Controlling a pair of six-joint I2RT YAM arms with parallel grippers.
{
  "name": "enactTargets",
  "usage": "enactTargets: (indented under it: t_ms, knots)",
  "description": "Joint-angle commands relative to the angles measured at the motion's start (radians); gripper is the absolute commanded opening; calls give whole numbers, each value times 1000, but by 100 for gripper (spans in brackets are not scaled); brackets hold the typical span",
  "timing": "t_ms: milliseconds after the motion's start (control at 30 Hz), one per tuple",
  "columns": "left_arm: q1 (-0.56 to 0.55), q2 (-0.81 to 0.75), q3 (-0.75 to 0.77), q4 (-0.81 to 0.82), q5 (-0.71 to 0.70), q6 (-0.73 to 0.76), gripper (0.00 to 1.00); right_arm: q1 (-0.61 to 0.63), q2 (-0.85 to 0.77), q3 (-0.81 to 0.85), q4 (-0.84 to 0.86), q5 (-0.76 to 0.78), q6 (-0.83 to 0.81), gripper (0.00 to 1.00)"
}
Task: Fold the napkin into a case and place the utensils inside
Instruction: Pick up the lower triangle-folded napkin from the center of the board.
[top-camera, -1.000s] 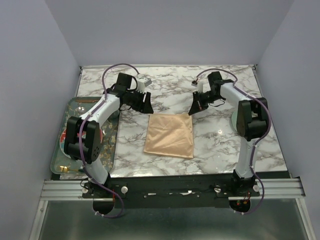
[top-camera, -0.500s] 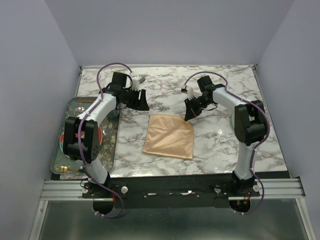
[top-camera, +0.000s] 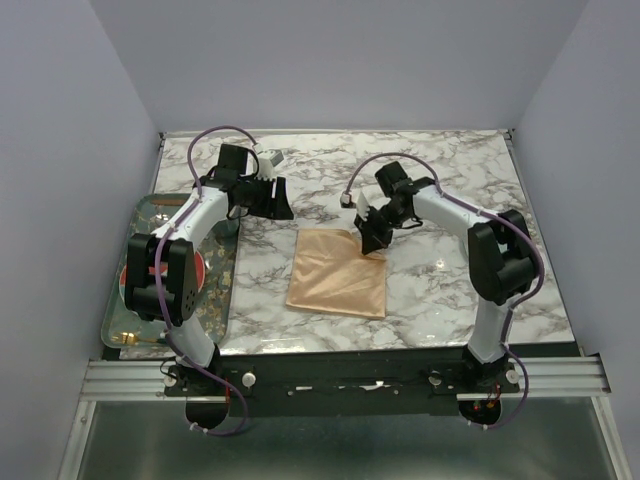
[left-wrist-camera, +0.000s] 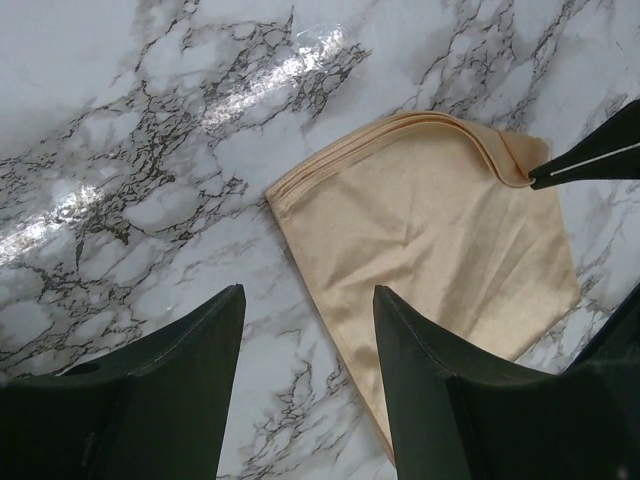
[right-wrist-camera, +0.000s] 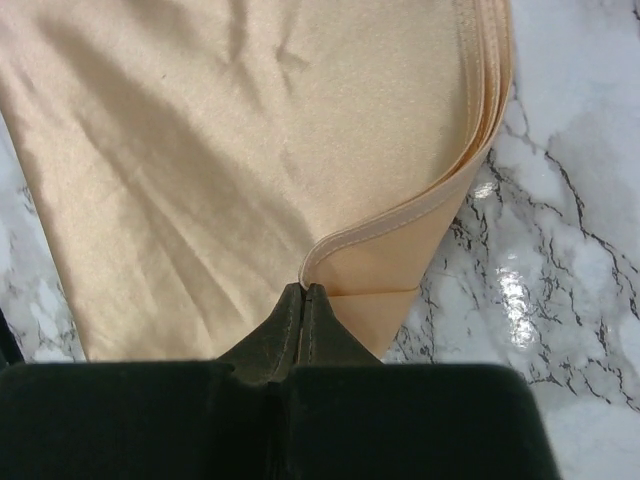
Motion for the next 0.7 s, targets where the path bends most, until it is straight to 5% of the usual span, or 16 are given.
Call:
enactTargets:
  t_ms: [0, 667]
  knots:
    - [11, -15, -14, 12, -11, -4, 65, 12, -91, -67, -20, 21, -196, 1]
    - [0, 14, 73, -132, -5, 180, 61, 89, -363, -519, 104, 82, -989, 1]
